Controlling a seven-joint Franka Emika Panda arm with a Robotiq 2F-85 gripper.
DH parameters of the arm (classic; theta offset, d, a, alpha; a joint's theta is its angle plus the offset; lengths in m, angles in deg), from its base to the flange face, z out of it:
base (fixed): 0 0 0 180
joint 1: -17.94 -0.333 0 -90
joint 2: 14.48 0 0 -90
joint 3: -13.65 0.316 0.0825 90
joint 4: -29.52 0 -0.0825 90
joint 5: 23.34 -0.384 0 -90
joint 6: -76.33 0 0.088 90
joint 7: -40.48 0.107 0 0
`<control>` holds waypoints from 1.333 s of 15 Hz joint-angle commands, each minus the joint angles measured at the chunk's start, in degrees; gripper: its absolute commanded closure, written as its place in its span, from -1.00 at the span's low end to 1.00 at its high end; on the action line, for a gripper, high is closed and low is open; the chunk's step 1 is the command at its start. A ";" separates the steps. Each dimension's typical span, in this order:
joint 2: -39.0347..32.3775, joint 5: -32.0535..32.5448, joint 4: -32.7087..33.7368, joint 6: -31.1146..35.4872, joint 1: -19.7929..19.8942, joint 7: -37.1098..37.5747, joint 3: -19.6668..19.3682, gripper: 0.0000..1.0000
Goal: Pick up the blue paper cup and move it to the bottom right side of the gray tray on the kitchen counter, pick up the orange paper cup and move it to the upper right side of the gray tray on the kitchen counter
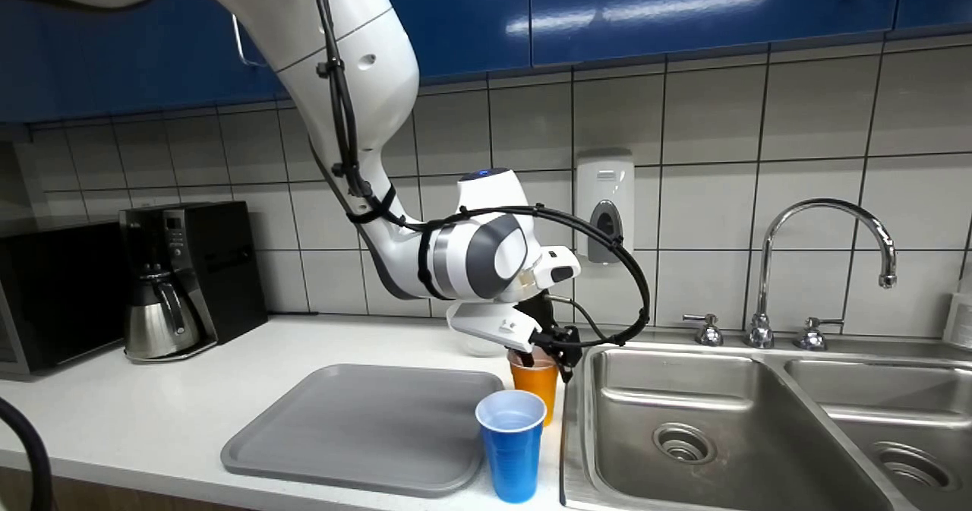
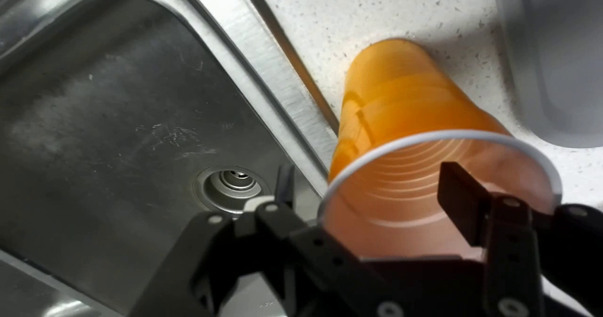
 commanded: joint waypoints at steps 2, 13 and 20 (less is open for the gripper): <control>0.99 1.34 0.20 0.72 -0.80 1.93 -1.17 -1.00; 7.35 6.81 -3.29 0.42 -5.93 4.72 -5.07 -1.00; 14.58 12.48 -8.21 -0.61 -9.88 6.86 -5.73 -1.00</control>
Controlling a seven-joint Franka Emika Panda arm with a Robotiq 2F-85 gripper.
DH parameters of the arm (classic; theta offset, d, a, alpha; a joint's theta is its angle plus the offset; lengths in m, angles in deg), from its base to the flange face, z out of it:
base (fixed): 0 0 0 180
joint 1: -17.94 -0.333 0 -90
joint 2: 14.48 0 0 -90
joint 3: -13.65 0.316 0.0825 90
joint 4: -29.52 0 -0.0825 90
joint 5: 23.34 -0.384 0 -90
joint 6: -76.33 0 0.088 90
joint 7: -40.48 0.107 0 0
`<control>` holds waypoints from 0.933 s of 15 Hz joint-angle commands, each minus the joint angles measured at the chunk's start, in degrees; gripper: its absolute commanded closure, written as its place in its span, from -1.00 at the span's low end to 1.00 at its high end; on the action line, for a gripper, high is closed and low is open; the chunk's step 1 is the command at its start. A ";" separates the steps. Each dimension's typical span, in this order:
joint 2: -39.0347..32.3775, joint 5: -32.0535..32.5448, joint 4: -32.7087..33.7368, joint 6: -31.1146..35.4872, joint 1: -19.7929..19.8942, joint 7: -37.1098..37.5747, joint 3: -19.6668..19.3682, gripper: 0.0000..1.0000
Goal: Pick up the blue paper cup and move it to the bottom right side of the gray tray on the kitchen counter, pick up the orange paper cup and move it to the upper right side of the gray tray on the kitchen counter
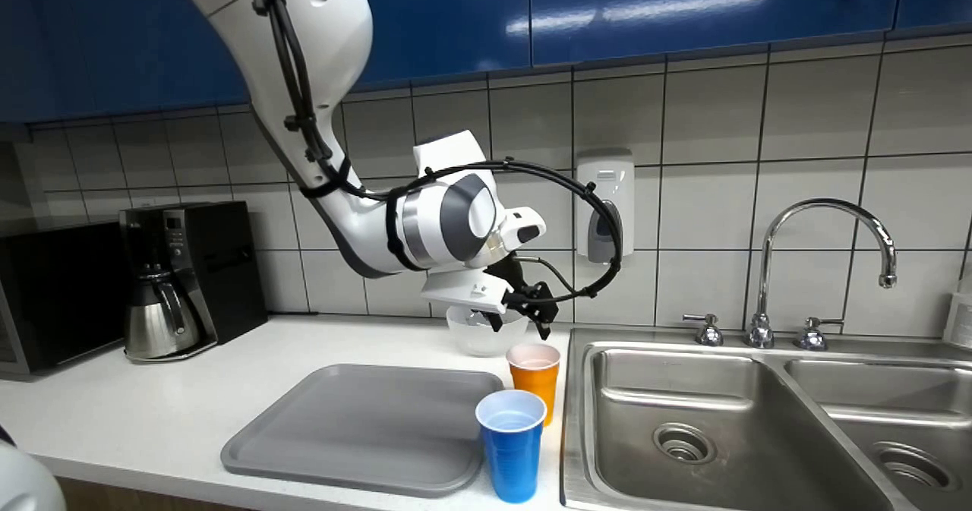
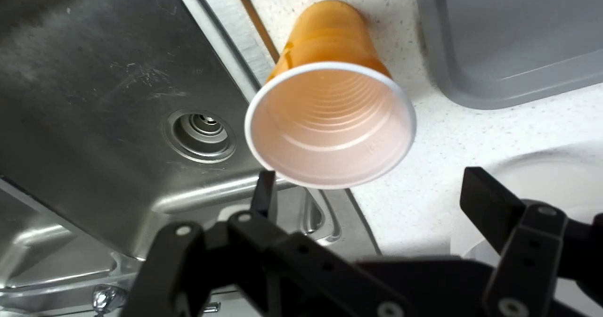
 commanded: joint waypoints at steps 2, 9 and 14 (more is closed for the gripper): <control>7.86 4.38 -5.38 -1.80 -2.32 2.39 -0.30 -1.00; 16.42 7.40 -10.71 -3.87 -3.52 2.89 1.02 -1.00; 22.38 5.72 -14.04 -6.64 2.42 0.23 8.73 -1.00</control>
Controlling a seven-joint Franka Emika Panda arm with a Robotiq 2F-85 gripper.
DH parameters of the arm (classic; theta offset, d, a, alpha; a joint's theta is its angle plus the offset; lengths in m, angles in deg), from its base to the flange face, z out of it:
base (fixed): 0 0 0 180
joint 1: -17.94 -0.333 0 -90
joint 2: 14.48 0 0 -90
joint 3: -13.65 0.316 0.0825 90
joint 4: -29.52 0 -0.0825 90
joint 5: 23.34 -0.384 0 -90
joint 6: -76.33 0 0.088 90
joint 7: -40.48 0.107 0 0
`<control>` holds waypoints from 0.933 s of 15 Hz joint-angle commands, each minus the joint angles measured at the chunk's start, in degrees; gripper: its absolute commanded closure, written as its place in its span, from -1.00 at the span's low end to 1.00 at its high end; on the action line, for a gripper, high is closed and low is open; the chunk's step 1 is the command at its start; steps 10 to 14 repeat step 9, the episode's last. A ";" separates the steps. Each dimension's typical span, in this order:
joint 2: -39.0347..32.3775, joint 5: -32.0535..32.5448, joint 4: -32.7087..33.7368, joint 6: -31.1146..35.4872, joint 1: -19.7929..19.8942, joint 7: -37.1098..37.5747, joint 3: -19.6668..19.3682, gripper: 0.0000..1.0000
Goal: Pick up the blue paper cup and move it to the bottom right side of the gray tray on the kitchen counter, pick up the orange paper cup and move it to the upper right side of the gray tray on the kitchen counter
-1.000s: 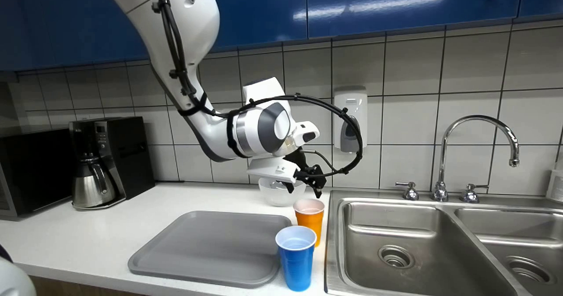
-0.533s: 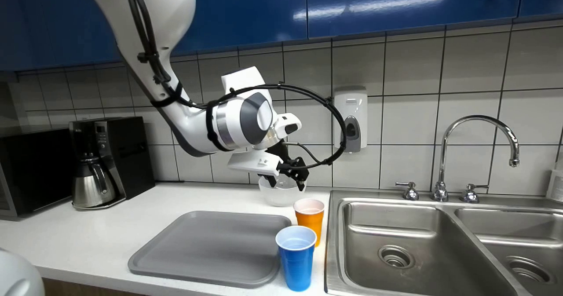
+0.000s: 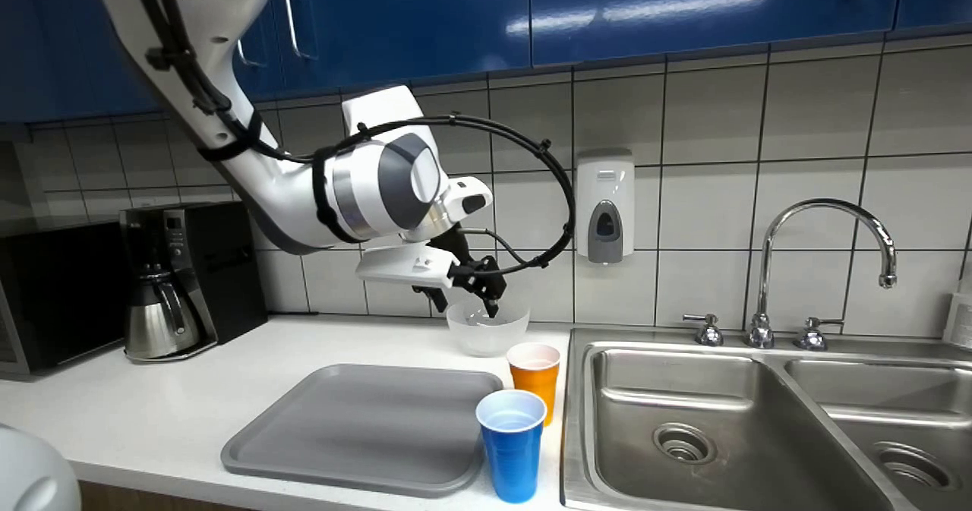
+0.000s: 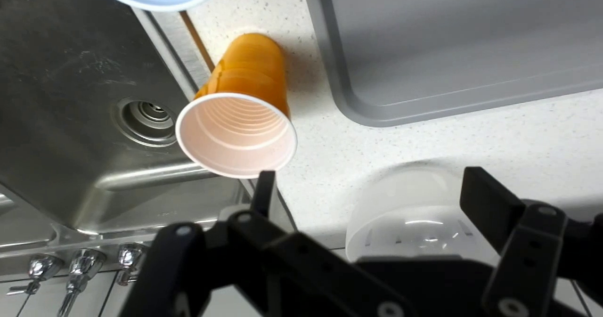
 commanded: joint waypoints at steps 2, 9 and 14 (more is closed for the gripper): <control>2.15 -3.09 -1.40 -0.94 7.37 -2.25 8.70 -1.00; 1.97 -4.19 -1.74 -0.99 9.47 -2.21 11.10 -1.00; 1.97 -4.19 -1.74 -0.99 9.47 -2.21 11.10 -1.00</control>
